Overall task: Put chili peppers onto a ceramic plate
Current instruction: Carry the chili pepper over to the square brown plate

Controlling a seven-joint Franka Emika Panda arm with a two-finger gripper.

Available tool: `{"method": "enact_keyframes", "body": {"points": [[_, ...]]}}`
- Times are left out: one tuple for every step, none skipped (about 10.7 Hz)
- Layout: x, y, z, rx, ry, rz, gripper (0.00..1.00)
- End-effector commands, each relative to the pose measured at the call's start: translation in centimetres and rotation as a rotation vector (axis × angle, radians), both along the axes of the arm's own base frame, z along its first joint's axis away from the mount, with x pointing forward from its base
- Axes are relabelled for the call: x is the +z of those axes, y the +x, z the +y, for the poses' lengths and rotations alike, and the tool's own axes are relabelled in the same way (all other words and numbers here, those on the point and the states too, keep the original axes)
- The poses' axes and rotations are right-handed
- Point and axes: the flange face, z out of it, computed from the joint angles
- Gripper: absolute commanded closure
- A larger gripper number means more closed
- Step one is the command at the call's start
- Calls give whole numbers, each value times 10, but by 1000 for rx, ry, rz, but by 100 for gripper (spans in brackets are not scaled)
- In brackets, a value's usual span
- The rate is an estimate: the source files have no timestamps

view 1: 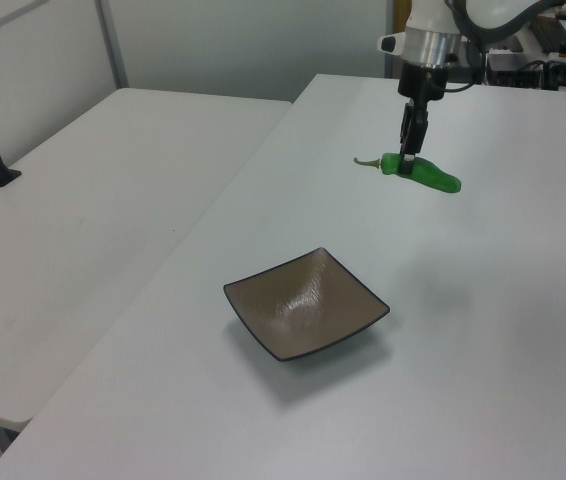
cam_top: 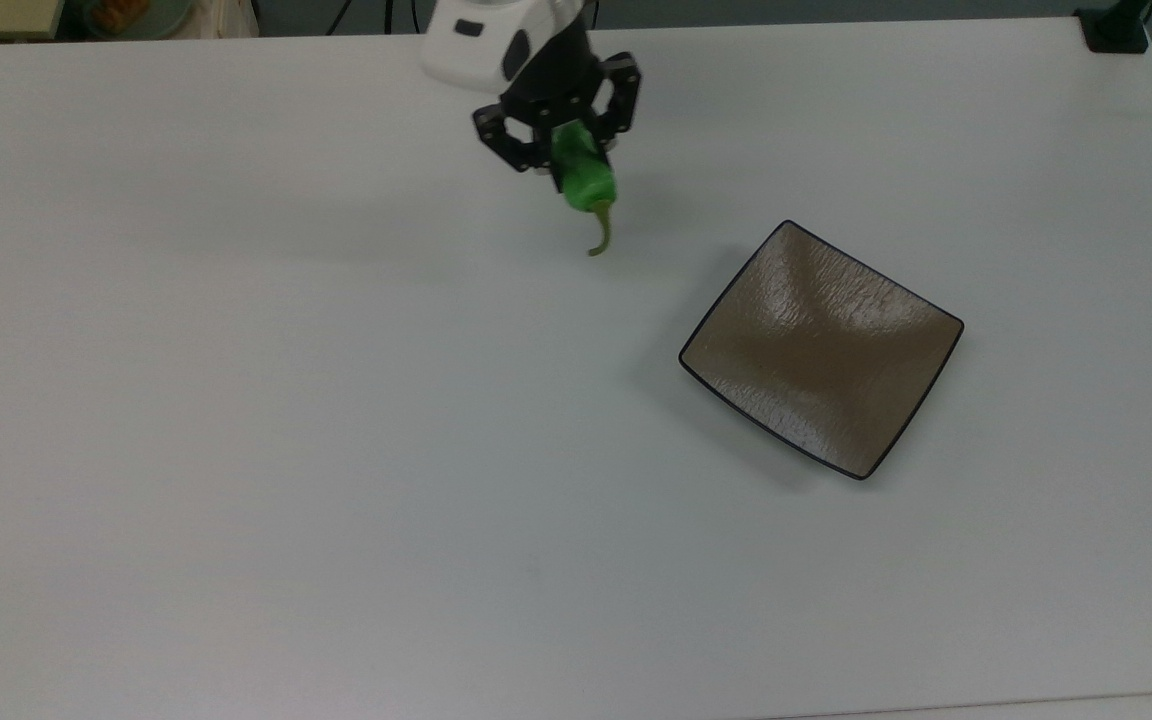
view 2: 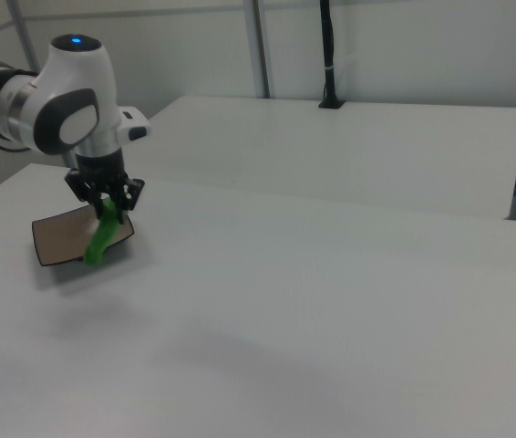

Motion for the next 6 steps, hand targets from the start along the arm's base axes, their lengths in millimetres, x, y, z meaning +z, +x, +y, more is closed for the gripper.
{"method": "enact_keyframes", "body": {"points": [[3, 30, 64, -121, 100, 49, 81], [-3, 40, 84, -175, 117, 60, 81], [-12, 43, 108, -232, 146, 52, 81], [-24, 49, 125, -319, 184, 35, 81], [-44, 54, 142, -399, 207, 48, 80], [-65, 56, 157, -453, 220, 59, 80]]}}
